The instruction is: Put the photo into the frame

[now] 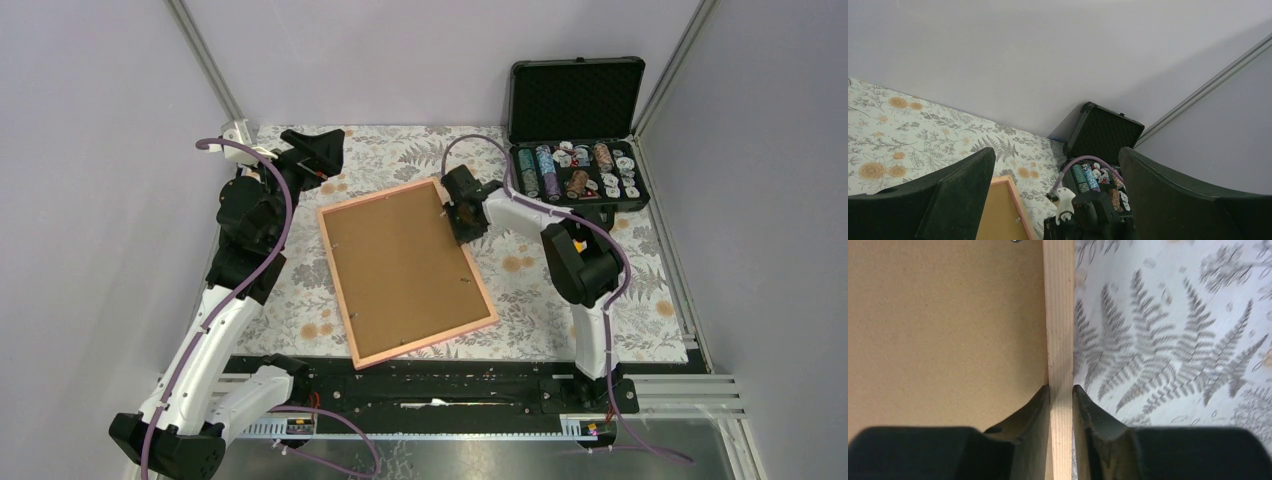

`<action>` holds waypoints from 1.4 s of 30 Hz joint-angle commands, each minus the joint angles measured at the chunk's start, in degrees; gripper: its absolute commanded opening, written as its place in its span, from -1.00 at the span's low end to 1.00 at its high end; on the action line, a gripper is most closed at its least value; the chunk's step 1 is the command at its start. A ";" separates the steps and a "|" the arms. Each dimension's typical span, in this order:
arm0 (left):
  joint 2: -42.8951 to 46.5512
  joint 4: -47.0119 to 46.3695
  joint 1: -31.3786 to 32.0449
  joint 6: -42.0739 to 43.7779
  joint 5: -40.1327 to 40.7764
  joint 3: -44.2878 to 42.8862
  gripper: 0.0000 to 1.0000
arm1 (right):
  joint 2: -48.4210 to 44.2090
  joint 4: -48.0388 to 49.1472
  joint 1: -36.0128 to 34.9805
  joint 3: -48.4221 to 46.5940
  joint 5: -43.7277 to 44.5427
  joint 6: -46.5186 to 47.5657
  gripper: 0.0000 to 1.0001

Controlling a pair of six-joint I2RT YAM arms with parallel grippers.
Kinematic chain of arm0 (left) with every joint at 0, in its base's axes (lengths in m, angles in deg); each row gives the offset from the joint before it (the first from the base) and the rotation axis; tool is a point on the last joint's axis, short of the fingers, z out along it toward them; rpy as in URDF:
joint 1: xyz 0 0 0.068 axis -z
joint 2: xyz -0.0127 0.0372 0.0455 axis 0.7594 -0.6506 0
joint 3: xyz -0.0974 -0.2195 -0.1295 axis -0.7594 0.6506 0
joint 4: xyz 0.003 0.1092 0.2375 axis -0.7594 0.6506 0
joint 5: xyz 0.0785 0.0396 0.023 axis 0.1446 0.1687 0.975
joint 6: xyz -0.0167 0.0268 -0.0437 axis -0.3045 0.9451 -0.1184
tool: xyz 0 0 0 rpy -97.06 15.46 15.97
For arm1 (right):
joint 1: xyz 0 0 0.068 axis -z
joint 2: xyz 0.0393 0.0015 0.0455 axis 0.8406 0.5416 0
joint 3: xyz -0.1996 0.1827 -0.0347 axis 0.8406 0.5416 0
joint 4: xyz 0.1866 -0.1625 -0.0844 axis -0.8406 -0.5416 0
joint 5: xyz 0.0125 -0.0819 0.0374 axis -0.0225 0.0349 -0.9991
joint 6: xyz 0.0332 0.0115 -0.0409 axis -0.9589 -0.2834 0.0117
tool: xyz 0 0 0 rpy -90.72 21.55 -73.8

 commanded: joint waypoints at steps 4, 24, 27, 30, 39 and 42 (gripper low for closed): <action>0.56 -1.10 0.23 1.13 1.24 -2.96 0.98 | -0.69 -1.90 2.51 -4.20 -4.29 1.51 -0.02; 0.94 -1.45 0.24 -0.17 -0.47 -2.60 0.97 | -17.08 -0.86 -5.72 17.77 -0.22 1.64 0.56; 0.59 -1.37 0.17 -0.04 -0.60 -2.78 0.97 | -16.26 -1.59 -5.71 16.56 2.18 1.95 0.60; 0.43 -1.52 0.17 -0.03 -0.61 -2.79 0.98 | -14.71 -1.23 -5.71 15.90 3.01 2.00 0.61; -0.18 -1.74 0.24 0.09 -0.45 -2.80 0.97 | -9.44 -0.44 -5.72 12.30 4.40 0.66 0.22; -0.37 -1.76 0.24 0.10 -0.46 -2.80 0.97 | -8.88 -0.25 -5.72 11.86 5.08 0.21 0.19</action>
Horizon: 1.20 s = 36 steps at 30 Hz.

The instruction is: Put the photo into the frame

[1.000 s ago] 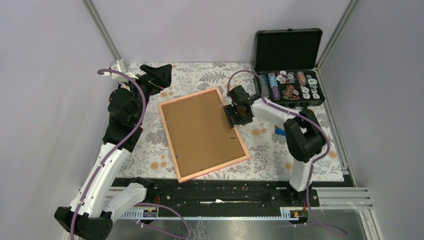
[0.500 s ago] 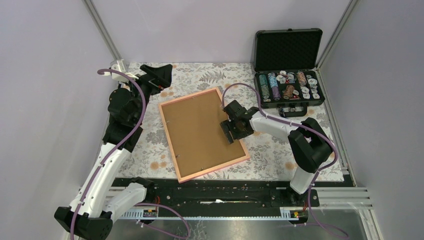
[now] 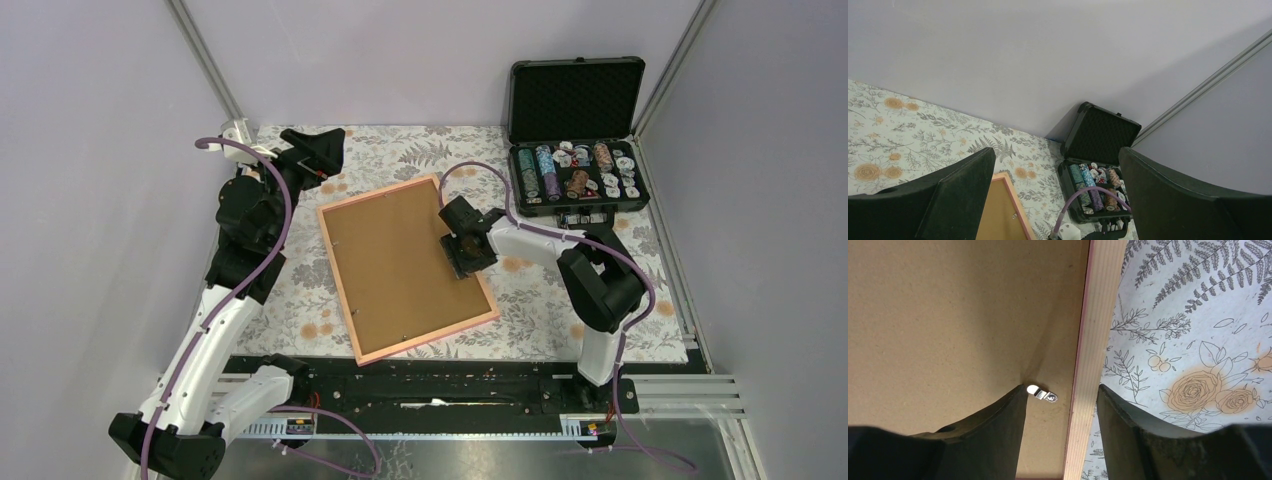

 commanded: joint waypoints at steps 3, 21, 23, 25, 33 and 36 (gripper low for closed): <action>-0.20 -1.63 0.19 0.34 -0.04 -2.45 0.97 | 1.69 0.71 0.06 -1.98 2.90 -1.75 0.13; 0.57 -1.29 0.19 0.41 0.29 -2.42 0.97 | 3.68 -0.42 0.06 -4.43 0.54 -8.64 -0.63; 0.68 -1.16 0.18 0.64 0.29 -2.54 0.97 | 2.96 -2.41 0.04 -7.05 1.82 -7.43 -0.42; 0.79 -0.87 0.19 0.82 0.40 -2.69 0.97 | 1.21 -4.62 0.03 -9.08 3.41 -6.69 -0.03; 0.94 -0.95 0.15 0.55 0.33 -2.74 0.98 | -10.97 -10.59 -2.49 -3.78 5.40 -15.12 0.74; 0.81 -1.22 0.18 0.14 0.28 -2.38 0.97 | -15.81 -12.71 -2.49 1.39 9.74 -29.35 0.71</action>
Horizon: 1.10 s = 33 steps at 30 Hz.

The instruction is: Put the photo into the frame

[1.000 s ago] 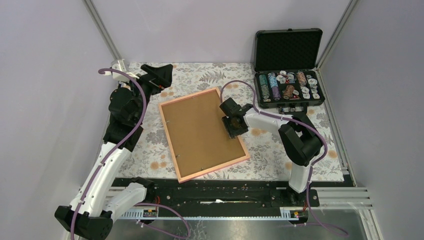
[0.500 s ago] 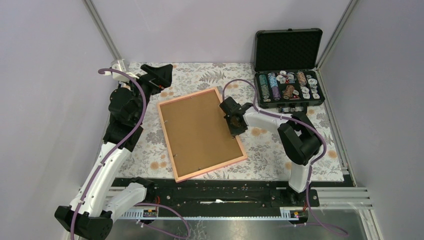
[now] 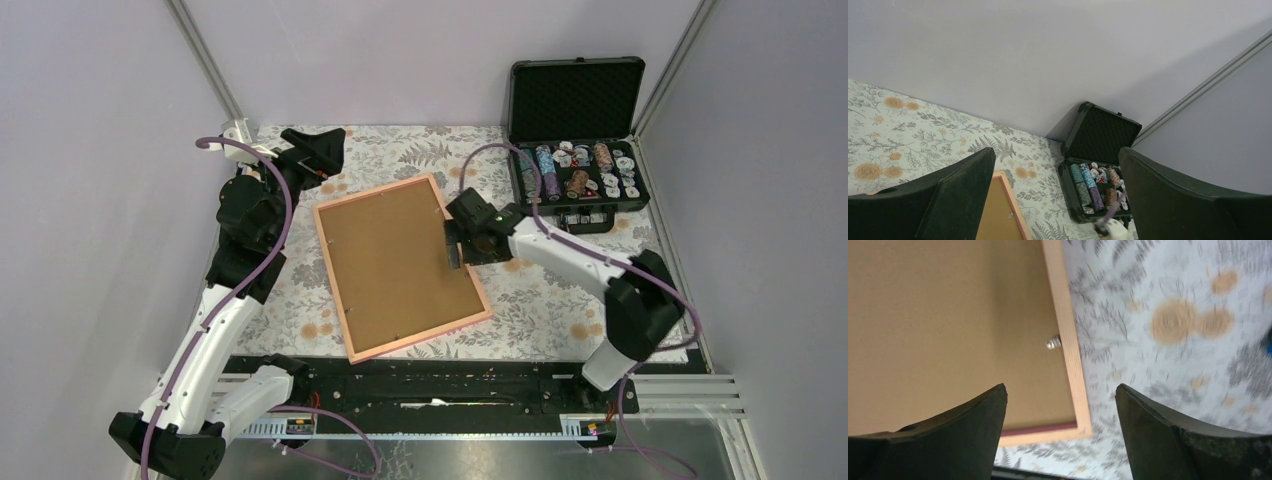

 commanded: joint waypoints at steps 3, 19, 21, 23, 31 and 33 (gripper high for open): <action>0.95 -1.29 0.15 -0.56 -0.29 -2.36 0.97 | -11.43 -7.68 -0.54 10.23 5.18 -34.63 0.64; 2.50 -0.80 0.17 -0.22 0.89 -2.13 0.97 | -12.66 -5.43 -0.55 22.43 -10.43 -61.00 0.46; 2.37 -0.53 0.20 0.03 0.84 -2.36 0.97 | -13.06 -3.63 -0.71 24.39 -10.85 -62.60 0.45; 1.95 -0.63 0.20 -0.07 0.77 -2.42 0.98 | -13.10 -1.95 -0.68 25.24 -10.88 -63.52 0.44; 1.46 -0.69 0.19 -0.10 0.65 -2.59 0.97 | -8.26 0.75 -0.66 24.18 -7.96 -62.47 0.18; 1.49 -0.68 0.20 -0.03 1.05 -2.43 0.98 | -6.42 1.50 -0.51 23.22 -7.52 -61.45 -0.02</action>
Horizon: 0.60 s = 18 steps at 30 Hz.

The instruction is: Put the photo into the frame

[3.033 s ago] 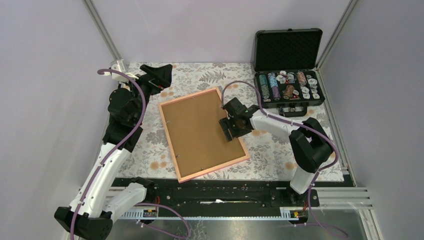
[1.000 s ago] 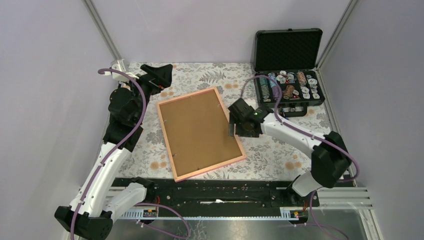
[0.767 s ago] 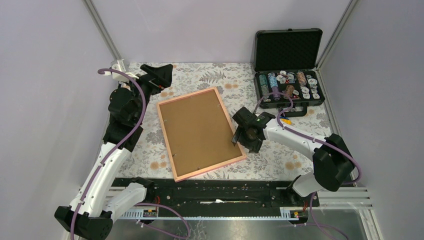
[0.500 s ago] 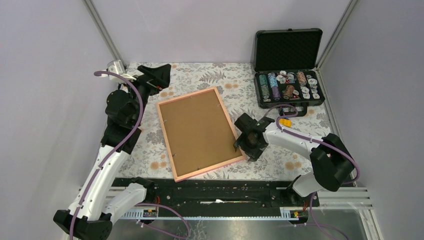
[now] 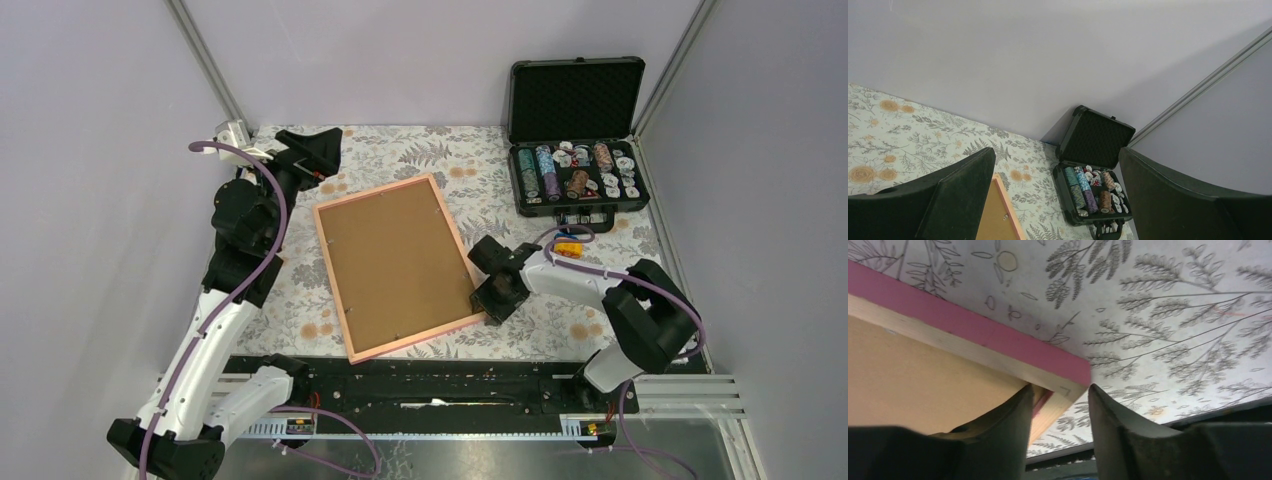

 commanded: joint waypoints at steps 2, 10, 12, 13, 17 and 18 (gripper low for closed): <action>0.10 -0.56 0.20 0.99 0.92 -2.58 0.97 | 5.19 1.37 -0.05 -3.66 2.91 0.51 -0.17; 0.45 -0.23 0.15 1.68 1.87 -2.57 0.97 | 10.56 7.72 7.34 -7.90 6.14 15.53 -1.00; 0.63 -0.15 0.28 1.75 1.95 -2.74 0.97 | 13.01 10.67 10.11 -10.65 7.46 24.94 -1.00; 0.56 -0.08 0.28 1.87 2.01 -2.76 0.97 | 14.65 12.09 11.41 -12.28 6.88 30.97 -1.00; 0.38 -0.29 0.28 1.77 2.21 -2.60 0.97 | 21.68 15.95 15.28 -19.29 0.32 50.16 -1.00; 0.42 -0.19 0.28 1.88 2.19 -2.73 0.97 | 23.18 16.20 15.78 -21.30 -1.02 52.85 -1.00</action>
